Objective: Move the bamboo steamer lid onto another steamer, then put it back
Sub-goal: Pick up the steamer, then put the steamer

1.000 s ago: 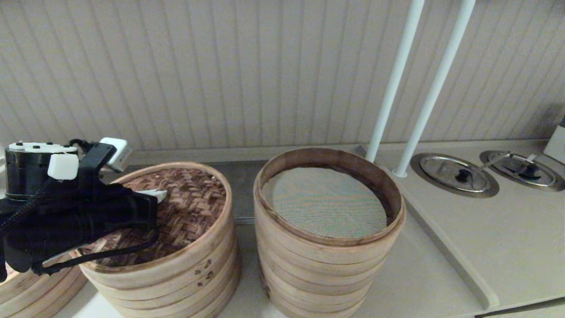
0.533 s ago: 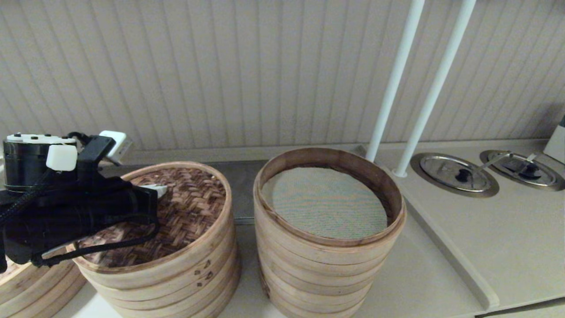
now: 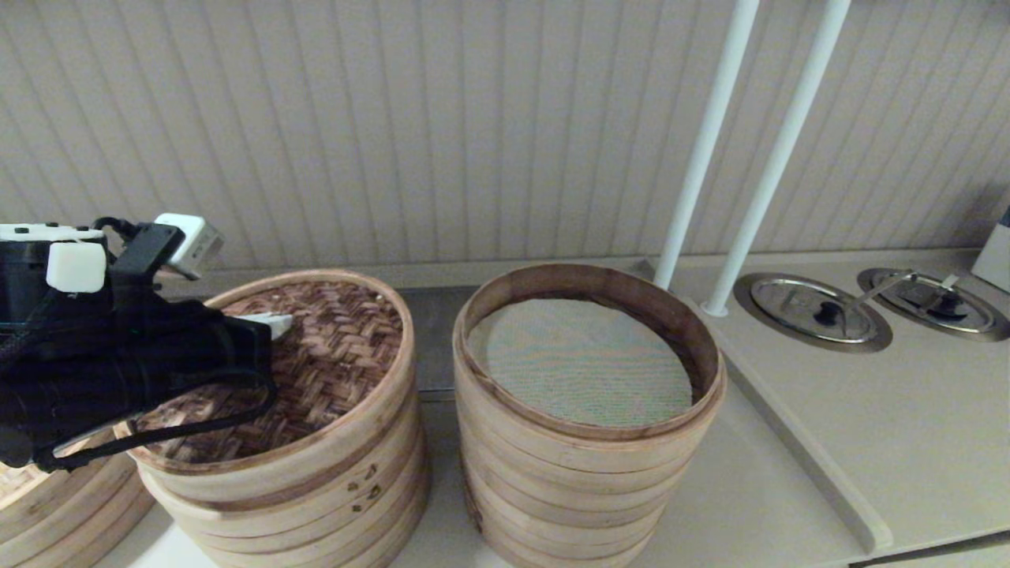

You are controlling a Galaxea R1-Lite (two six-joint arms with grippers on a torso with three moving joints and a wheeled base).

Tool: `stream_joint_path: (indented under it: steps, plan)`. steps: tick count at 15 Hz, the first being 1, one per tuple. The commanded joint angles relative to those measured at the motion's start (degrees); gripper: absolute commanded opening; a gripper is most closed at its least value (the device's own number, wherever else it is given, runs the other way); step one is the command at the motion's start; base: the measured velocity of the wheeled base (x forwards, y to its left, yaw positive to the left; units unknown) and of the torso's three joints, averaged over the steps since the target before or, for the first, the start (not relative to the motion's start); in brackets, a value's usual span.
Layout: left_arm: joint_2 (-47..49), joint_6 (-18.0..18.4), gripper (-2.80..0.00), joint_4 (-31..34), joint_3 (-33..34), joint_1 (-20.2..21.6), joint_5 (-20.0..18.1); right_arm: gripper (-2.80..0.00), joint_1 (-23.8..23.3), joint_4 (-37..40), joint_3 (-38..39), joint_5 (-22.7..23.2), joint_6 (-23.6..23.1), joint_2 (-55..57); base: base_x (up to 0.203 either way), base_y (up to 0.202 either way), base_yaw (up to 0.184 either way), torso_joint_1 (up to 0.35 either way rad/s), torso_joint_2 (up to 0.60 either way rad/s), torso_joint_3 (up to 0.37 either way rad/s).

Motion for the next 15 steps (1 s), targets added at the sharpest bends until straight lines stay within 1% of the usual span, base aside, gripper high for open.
stream_joint_path:
  steps: [1,3,5,8,11,13,15]
  plan:
    - [-1.3,0.0,-2.80,0.1,-0.5,0.0,0.0,-2.80,0.0,0.0,0.2,0.0,0.0,0.0,0.000,0.000,0.000,0.000,0.00,0.000]
    - [-2.1,0.0,-2.80,0.5,-1.8,0.0,0.0,-2.80,0.0,0.0,0.2,0.0,0.0,0.0,0.000,0.000,0.000,0.000,0.00,0.000]
    - [-2.4,0.0,-2.80,1.4,-4.5,-0.1,0.3,-2.80,0.0,0.0,0.2,0.0,0.0,0.0,0.000,0.000,0.000,0.000,0.00,0.000]
    - [-2.4,0.1,-2.80,6.2,-10.9,-0.3,0.5,-2.80,0.0,0.0,0.2,0.0,0.0,0.0,0.000,0.000,0.000,0.000,0.00,0.000]
    - [-2.4,0.0,-2.80,14.1,-20.1,-2.7,0.4,-2.80,0.0,0.0,0.2,0.0,0.0,0.0,0.000,0.000,0.000,0.000,0.00,0.000]
    - [-2.0,-0.6,-2.80,20.1,-26.1,-6.2,0.3,-2.80,0.0,0.0,0.2,0.0,0.0,0.0,0.000,0.000,0.000,0.000,0.00,0.000]
    - [-0.5,-1.7,-2.80,23.9,-32.0,-9.7,0.5,-2.80,0.0,0.0,0.2,0.0,0.0,0.0,0.000,0.000,0.000,0.000,0.00,0.000]
